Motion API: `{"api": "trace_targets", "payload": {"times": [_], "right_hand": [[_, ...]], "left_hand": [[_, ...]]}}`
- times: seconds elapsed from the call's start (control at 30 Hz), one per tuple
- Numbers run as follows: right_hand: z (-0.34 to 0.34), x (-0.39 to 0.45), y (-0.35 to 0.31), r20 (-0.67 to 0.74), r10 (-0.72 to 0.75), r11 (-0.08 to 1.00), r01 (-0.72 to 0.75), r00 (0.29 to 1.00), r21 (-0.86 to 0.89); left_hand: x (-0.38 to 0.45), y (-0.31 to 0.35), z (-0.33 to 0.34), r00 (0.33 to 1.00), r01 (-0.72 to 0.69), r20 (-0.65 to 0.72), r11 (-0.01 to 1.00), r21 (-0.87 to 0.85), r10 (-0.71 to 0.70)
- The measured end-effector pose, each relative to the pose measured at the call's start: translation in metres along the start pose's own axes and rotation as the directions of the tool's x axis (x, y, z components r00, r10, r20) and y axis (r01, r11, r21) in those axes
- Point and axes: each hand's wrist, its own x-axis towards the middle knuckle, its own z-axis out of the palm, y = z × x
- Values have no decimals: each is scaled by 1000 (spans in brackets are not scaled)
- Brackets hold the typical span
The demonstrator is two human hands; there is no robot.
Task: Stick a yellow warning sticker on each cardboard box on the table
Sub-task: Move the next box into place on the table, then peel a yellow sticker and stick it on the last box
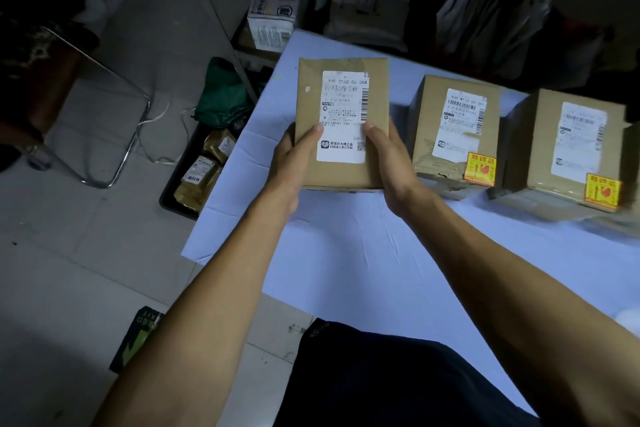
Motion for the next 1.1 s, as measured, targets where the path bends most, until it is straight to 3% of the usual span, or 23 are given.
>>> {"api": "trace_targets", "payload": {"times": [0.2, 0.37, 0.8, 1.1], "right_hand": [[-27, -60, -40, -19, -104, 991, 105, 994, 82], [-83, -116, -41, -102, -128, 985, 138, 986, 99], [-222, -219, 24, -340, -56, 986, 106, 939, 131], [-302, -245, 76, -352, 32, 996, -1, 936, 86]], "left_hand": [[-54, 32, 28, 994, -109, 19, 993, -45, 110], [-105, 24, 75, 985, -104, 137, 995, 2, 103], [-181, -60, 200, 943, -48, 332, 992, 118, 6], [-203, -129, 266, 920, -46, 385, 960, 278, -68]]}}
